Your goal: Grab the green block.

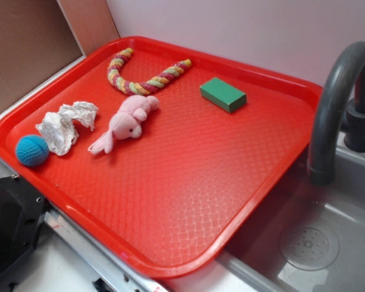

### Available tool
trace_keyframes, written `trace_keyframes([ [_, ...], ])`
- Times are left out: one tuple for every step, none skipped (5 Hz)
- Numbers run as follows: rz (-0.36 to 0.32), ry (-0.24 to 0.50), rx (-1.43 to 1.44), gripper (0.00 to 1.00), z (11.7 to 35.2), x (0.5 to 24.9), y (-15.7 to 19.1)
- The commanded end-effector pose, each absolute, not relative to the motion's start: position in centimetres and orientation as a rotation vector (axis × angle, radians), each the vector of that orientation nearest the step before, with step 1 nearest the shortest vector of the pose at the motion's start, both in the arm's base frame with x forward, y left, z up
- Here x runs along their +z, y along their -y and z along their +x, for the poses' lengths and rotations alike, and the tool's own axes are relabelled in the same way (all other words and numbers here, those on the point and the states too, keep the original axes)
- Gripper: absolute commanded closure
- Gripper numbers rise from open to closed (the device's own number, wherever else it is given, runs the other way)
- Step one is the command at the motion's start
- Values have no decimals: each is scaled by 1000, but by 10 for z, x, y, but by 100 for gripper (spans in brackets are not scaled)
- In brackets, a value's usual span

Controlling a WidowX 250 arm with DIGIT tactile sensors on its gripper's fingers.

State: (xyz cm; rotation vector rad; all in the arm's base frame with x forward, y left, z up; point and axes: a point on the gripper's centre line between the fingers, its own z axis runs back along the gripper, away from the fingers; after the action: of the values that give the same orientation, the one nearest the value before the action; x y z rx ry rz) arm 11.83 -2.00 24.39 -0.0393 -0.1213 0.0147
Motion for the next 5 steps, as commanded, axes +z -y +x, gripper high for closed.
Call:
trace_keyframes([
  [-39, 121, 15, 0, 118, 244, 20],
  [-27, 132, 262, 0, 130, 240, 20],
  [-70, 145, 511, 0, 148, 230, 25],
  [-114, 154, 685, 0, 170, 218, 29],
  [-96, 103, 914, 0, 206, 188, 33],
])
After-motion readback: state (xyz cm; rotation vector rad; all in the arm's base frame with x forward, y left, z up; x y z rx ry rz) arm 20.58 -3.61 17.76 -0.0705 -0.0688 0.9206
